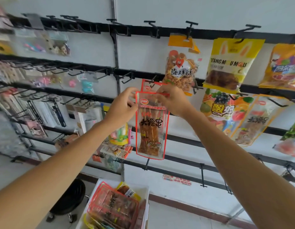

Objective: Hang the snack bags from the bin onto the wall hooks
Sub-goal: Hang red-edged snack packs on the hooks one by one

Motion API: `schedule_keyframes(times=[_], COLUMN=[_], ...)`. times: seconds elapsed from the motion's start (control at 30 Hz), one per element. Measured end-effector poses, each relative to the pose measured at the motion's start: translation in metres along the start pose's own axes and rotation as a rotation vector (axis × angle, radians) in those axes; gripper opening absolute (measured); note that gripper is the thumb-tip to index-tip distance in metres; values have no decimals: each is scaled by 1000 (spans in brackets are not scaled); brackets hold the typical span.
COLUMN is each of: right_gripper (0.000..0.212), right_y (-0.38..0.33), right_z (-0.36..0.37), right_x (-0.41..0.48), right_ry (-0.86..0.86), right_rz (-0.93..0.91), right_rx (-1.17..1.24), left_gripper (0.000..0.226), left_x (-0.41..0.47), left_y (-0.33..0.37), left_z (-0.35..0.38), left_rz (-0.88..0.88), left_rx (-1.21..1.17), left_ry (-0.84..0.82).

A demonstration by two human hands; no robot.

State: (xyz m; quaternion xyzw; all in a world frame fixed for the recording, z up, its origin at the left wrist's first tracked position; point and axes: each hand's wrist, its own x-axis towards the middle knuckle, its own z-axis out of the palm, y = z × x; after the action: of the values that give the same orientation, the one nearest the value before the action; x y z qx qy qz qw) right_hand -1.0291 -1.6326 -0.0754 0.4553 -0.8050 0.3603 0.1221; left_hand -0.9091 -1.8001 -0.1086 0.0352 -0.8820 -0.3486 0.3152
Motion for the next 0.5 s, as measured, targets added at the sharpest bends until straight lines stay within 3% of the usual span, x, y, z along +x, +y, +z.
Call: schedule_keyframes(times=[0.17, 0.33, 0.5], right_gripper=[16, 15, 14], right_y=[20, 46, 67], right_z=[21, 40, 47], right_x=[27, 55, 71], right_ry=[21, 35, 74], right_rz=[49, 15, -84], right_rx=[-4, 16, 61], left_gripper=[56, 60, 62], left_x=[13, 35, 60], left_y=[-35, -64, -83], left_z=[12, 30, 44], left_rz=[218, 465, 528], left_rx=[319, 649, 778], left_ry=[13, -108, -181])
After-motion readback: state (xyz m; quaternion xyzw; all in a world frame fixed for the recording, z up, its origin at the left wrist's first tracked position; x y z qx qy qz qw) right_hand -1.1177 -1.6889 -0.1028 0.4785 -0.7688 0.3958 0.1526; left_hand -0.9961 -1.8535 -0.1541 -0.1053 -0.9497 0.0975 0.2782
